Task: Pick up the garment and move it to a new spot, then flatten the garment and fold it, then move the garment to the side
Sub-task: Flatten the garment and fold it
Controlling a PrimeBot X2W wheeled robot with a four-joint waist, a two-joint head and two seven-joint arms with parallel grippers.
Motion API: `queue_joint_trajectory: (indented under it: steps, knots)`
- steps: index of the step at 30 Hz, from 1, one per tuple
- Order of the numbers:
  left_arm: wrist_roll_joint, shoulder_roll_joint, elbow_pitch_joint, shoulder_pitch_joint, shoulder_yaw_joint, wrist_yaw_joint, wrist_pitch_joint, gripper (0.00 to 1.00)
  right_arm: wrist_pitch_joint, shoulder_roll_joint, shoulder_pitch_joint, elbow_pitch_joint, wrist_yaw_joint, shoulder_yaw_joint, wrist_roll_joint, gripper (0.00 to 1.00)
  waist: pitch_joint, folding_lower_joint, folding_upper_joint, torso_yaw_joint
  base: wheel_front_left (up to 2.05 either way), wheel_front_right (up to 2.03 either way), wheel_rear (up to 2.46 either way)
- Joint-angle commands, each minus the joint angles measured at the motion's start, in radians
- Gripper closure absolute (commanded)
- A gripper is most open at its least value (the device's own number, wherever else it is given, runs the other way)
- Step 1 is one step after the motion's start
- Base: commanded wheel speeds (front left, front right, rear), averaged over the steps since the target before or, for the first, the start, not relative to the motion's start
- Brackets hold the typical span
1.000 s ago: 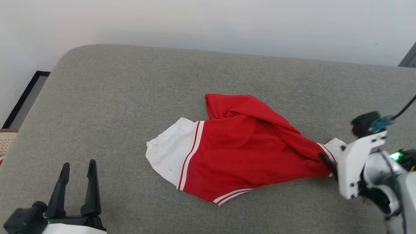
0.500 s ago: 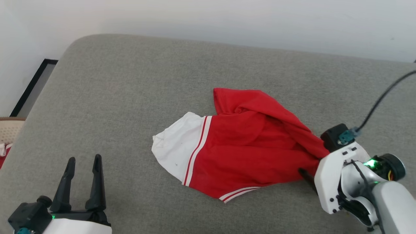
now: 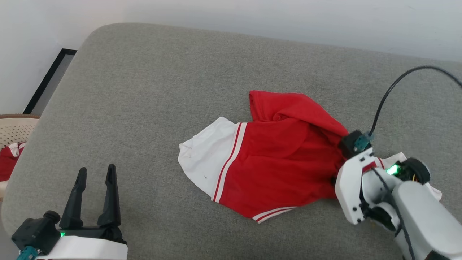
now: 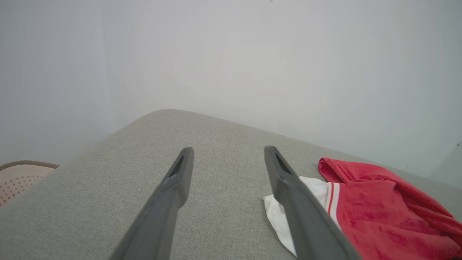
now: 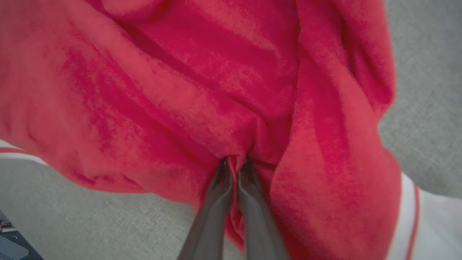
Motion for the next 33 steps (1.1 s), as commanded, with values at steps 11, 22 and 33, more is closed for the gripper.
queue_joint_trajectory:
  steps: [11, 22, 33]
  knots:
    - [-0.009, -0.003, 0.002, -0.010, 0.002, -0.003, -0.005, 0.00, -0.009, -0.005, -0.139, -0.014, 0.000, -0.059, 0.036, 1.00, 0.011, 0.0000, 0.0000, 0.000, 0.00, 0.00, 0.00]
    - [-0.015, -0.002, 0.010, -0.015, -0.006, -0.003, -0.005, 0.00, -0.018, 0.016, -0.203, 0.071, 0.000, -0.037, 0.047, 1.00, 0.008, 0.0000, 0.0000, 0.011, 0.00, 0.00, 0.00]
    - [-0.012, 0.006, 0.009, 0.002, -0.001, -0.003, -0.005, 0.00, 0.146, -0.034, -0.094, -0.014, 0.000, 0.024, 0.134, 1.00, -0.003, 0.0000, 0.0000, -0.006, 0.00, 0.00, 0.00]
